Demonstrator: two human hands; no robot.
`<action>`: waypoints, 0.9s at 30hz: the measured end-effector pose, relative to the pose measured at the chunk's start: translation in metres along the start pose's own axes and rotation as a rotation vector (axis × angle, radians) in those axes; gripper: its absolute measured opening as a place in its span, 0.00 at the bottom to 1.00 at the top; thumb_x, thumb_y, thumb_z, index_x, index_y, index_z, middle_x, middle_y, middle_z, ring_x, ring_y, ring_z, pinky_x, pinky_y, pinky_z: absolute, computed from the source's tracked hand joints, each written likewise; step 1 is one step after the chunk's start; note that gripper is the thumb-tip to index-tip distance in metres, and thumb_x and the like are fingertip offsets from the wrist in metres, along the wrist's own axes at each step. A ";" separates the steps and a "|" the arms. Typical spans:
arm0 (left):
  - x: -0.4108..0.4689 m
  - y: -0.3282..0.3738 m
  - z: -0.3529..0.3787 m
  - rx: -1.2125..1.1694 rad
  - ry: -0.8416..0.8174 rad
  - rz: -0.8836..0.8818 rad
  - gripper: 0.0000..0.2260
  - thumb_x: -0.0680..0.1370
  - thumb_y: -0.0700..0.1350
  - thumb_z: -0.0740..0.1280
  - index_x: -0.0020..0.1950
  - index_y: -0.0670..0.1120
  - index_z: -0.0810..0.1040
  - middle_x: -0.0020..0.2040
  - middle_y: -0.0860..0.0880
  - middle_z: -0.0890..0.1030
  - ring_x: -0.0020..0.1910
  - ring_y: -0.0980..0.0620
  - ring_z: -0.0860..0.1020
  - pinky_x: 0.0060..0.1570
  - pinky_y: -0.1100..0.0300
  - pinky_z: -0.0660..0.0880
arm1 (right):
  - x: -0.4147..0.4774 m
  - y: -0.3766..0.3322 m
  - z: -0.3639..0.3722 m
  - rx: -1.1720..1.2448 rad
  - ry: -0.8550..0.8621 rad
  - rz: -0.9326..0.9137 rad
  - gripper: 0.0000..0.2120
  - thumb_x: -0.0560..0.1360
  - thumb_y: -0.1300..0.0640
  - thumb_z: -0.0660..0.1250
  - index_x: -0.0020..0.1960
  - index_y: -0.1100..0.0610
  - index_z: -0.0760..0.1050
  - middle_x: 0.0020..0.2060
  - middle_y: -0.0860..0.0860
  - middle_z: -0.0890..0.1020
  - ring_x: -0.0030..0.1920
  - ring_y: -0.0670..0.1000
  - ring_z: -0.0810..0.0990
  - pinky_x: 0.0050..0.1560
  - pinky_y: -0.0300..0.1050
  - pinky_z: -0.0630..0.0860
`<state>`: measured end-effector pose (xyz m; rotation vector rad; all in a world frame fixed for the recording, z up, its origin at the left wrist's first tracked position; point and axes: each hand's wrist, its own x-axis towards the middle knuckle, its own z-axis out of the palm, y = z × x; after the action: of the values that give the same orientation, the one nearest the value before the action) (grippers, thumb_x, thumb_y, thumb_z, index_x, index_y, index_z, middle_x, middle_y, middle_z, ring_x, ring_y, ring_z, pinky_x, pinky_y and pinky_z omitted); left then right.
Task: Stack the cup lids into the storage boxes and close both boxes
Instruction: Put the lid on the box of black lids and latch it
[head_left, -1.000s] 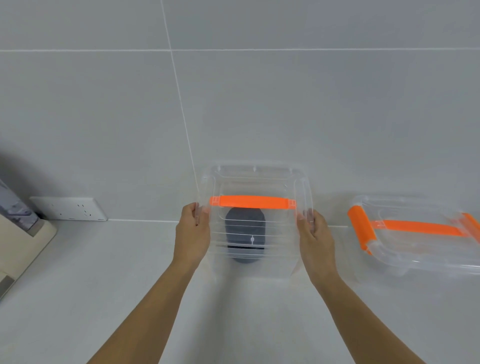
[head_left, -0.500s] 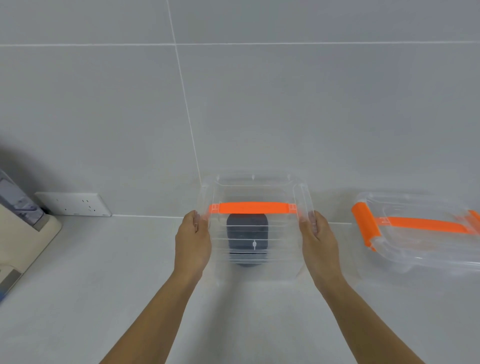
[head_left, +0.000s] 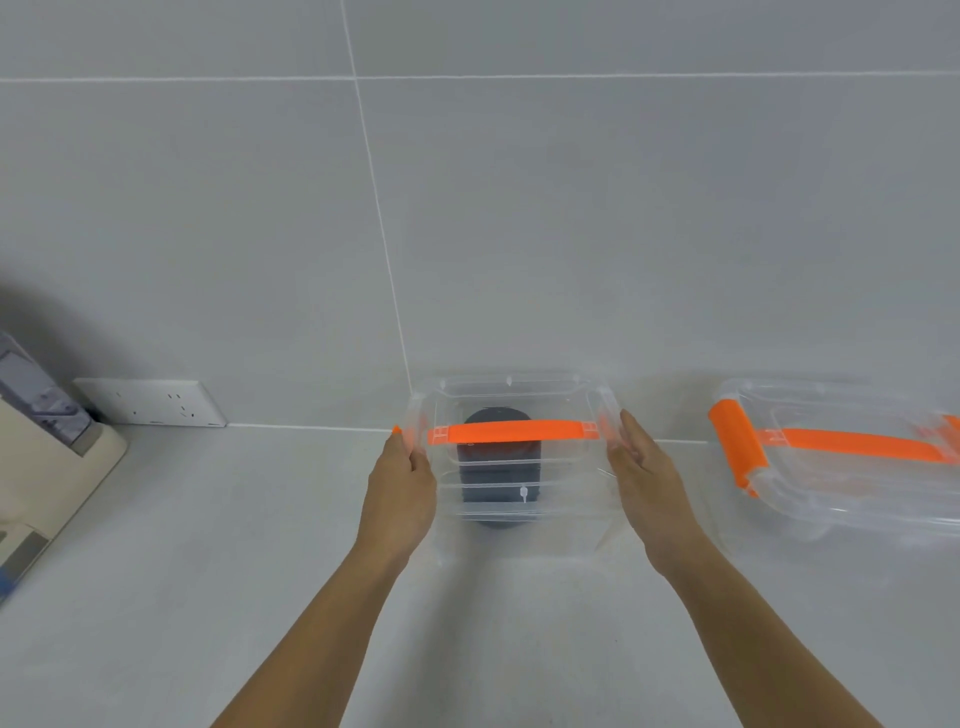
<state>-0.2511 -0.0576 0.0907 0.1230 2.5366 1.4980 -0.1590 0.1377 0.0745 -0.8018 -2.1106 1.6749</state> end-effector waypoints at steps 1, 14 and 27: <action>-0.001 0.000 0.000 0.000 -0.016 0.010 0.16 0.83 0.49 0.50 0.65 0.45 0.69 0.45 0.48 0.73 0.34 0.56 0.69 0.34 0.63 0.67 | 0.001 0.000 -0.001 -0.004 -0.018 -0.010 0.23 0.81 0.55 0.53 0.76 0.49 0.57 0.74 0.44 0.63 0.74 0.46 0.60 0.74 0.46 0.56; 0.010 -0.008 -0.002 0.504 0.054 0.122 0.13 0.81 0.43 0.50 0.61 0.40 0.68 0.53 0.38 0.78 0.54 0.37 0.76 0.52 0.44 0.74 | 0.003 0.013 0.001 -0.368 0.000 -0.137 0.23 0.81 0.58 0.50 0.75 0.56 0.58 0.72 0.54 0.67 0.72 0.54 0.63 0.73 0.52 0.61; 0.006 0.008 -0.023 -0.274 0.026 -0.255 0.37 0.75 0.54 0.67 0.77 0.50 0.50 0.77 0.44 0.58 0.73 0.42 0.61 0.70 0.46 0.60 | -0.002 -0.004 -0.009 -0.045 0.200 0.009 0.22 0.76 0.57 0.66 0.67 0.62 0.68 0.60 0.59 0.75 0.61 0.58 0.73 0.59 0.49 0.69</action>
<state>-0.2622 -0.0725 0.1073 -0.2509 2.2335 1.7251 -0.1536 0.1431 0.0803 -0.9517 -2.0160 1.4884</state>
